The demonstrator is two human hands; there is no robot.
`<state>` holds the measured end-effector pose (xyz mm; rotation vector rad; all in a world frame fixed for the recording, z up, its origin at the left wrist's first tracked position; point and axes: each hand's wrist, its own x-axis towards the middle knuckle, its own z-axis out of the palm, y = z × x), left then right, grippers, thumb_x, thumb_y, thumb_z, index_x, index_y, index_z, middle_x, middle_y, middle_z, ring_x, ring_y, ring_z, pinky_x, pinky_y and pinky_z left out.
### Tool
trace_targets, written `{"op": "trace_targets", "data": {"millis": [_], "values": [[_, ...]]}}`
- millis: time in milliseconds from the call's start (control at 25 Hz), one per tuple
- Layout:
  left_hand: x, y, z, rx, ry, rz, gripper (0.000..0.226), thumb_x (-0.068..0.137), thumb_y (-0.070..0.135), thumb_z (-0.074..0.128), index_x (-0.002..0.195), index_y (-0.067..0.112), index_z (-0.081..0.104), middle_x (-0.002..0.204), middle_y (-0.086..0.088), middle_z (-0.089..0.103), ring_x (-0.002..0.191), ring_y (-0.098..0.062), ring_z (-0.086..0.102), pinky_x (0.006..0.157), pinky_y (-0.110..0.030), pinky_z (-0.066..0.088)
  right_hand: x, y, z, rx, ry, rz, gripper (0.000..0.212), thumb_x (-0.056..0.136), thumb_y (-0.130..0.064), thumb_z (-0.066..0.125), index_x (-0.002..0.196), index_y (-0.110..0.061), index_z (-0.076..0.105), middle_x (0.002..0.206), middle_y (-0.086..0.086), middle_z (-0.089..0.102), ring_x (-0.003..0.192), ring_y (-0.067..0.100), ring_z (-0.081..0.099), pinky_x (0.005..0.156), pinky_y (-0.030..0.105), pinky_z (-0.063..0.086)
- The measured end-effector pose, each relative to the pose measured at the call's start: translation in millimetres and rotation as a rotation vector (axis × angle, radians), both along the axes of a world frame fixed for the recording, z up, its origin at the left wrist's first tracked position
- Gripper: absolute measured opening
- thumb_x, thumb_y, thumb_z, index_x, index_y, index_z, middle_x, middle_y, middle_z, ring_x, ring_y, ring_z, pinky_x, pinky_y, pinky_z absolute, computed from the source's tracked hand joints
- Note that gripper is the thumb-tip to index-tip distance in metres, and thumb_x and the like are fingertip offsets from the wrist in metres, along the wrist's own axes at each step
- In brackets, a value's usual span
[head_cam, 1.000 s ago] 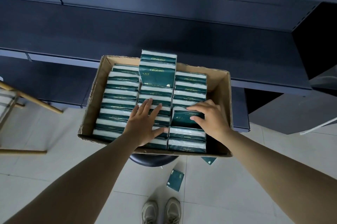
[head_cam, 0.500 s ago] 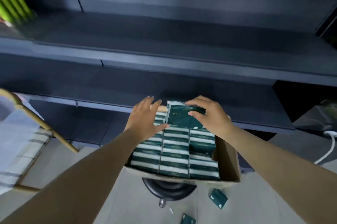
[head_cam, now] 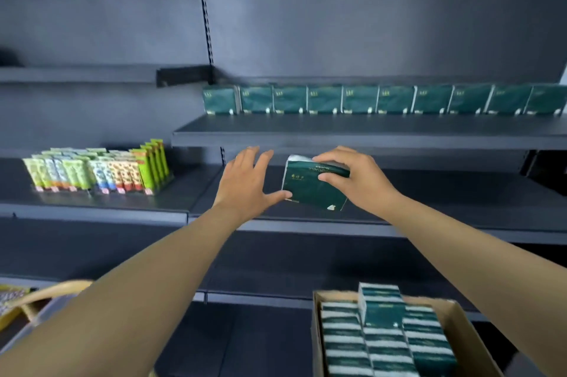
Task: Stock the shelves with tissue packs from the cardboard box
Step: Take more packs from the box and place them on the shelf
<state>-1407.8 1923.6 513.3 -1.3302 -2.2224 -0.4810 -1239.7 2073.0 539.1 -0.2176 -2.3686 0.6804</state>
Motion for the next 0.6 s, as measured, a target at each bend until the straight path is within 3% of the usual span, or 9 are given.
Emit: {"op": "trace_targets", "data": {"millis": [120, 200, 320, 600], "values": [[-43.9, -15.1, 27.9, 0.035, 0.023, 0.016, 0.093, 0.077, 0.07, 0.054, 0.148, 0.019, 0.023, 0.153, -0.008, 0.023, 0.142, -0.022, 0.017, 0.112, -0.038, 0.02, -43.9, -15.5, 33.3, 0.022, 0.037, 0.024, 0.027, 0.084, -0.011, 0.068, 0.109, -0.019, 0.067, 0.098, -0.024, 0.058, 0.108, 0.009, 0.056, 0.101, 0.031, 0.041], [-76.4, -15.9, 38.7, 0.056, 0.038, 0.032, 0.094, 0.076, 0.072, 0.053, 0.148, 0.019, 0.023, 0.153, -0.008, 0.022, 0.142, -0.022, 0.016, 0.113, -0.039, 0.02, -76.6, -15.2, 49.5, 0.03, 0.063, 0.024, 0.026, 0.084, -0.01, 0.068, 0.108, -0.019, 0.067, 0.1, -0.021, 0.06, 0.107, 0.007, 0.056, 0.102, 0.027, 0.04], [-132.5, -3.7, 51.2, 0.103, 0.035, 0.038, 0.093, 0.076, 0.071, 0.054, 0.146, 0.019, 0.026, 0.15, -0.007, 0.027, 0.14, -0.022, 0.021, 0.112, -0.04, 0.023, -129.2, -2.8, 66.8, 0.023, 0.092, 0.006, 0.026, 0.085, -0.011, 0.066, 0.11, -0.021, 0.066, 0.108, -0.011, 0.062, 0.108, 0.003, 0.055, 0.102, 0.017, 0.037], [-271.1, 72.6, 65.5, 0.107, 0.004, 0.074, 0.093, 0.077, 0.071, 0.054, 0.148, 0.022, 0.02, 0.152, -0.006, 0.021, 0.141, -0.022, 0.017, 0.112, -0.036, 0.018, -272.6, 86.7, 85.1, 0.068, 0.14, -0.078, 0.024, 0.087, -0.013, 0.065, 0.109, -0.022, 0.065, 0.104, -0.013, 0.058, 0.105, 0.003, 0.053, 0.093, 0.006, 0.032]]}}
